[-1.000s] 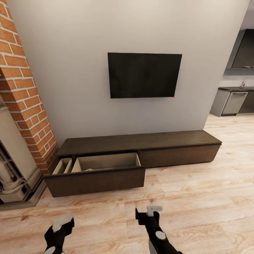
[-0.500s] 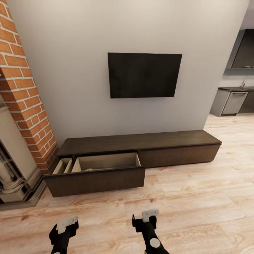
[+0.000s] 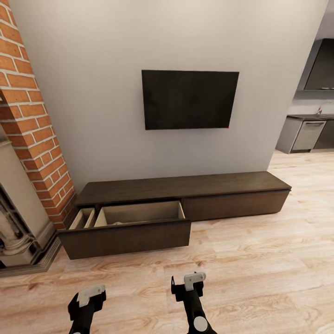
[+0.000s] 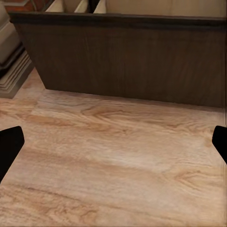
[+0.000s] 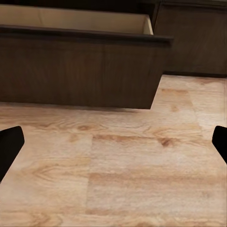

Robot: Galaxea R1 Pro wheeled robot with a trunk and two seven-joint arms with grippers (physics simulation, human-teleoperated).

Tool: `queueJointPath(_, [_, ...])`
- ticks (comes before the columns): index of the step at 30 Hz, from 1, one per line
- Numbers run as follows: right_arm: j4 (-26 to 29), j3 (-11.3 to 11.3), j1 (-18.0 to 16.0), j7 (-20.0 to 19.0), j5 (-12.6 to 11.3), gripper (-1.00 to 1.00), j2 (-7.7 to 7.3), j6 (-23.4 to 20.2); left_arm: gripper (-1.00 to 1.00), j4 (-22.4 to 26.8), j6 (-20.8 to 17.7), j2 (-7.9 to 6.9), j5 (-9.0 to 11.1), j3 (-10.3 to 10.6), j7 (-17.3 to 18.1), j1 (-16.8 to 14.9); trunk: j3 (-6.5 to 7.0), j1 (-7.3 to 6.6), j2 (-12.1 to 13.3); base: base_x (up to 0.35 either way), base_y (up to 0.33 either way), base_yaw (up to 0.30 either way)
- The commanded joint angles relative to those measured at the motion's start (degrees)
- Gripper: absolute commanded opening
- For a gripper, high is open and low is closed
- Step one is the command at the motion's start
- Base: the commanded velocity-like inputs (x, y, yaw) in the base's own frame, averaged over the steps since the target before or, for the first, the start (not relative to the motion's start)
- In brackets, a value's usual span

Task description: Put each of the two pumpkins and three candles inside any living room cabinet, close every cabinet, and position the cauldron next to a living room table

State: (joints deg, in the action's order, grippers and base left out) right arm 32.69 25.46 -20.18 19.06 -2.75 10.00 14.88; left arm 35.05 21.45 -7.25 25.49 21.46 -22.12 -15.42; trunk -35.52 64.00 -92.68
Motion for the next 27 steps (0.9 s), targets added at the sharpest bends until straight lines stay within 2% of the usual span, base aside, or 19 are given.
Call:
queueJointPath(1, [-0.1, 0.3, -0.1, 0.4, -0.3, 1.00, 0.00, 0.3, 1.00, 0.0, 0.3, -0.13, 0.4, 0.7, -0.2, -0.1, 0.13, -0.23, 0.4, 0.000, 0.000, 0.000])
queueJointPath(4, [-0.1, 0.3, -0.1, 0.4, -0.4, 1.00, 0.00, 0.3, 1.00, -0.3, 0.2, -0.19, 0.5, 1.8, 2.7, -0.1, 0.67, -0.89, 1.6, 0.000, 0.000, 0.000])
queueJointPath(9, [-0.1, 0.3, -0.1, 0.4, -0.6, 1.00, 0.00, 0.3, 1.00, -0.5, 0.2, -0.09, 0.5, 1.9, 5.4, -0.1, 1.57, -1.99, 3.6, 0.000, 0.000, 0.000])
queueJointPath(20, [-0.2, 0.3, -0.1, -0.1, -0.8, 1.00, 0.00, 0.2, 1.00, -0.6, 0.2, -0.05, 0.6, 1.5, 6.3, -0.1, 3.54, -4.40, 8.0, 0.000, 0.000, 0.000])
queueJointPath(27, [-0.3, 0.3, -0.1, -0.2, -0.8, 1.00, 0.00, 0.2, 1.00, -0.6, 0.2, 0.00, 0.6, 1.4, 6.3, -0.1, 3.54, -4.40, 8.0, 0.043, 0.000, 0.000])
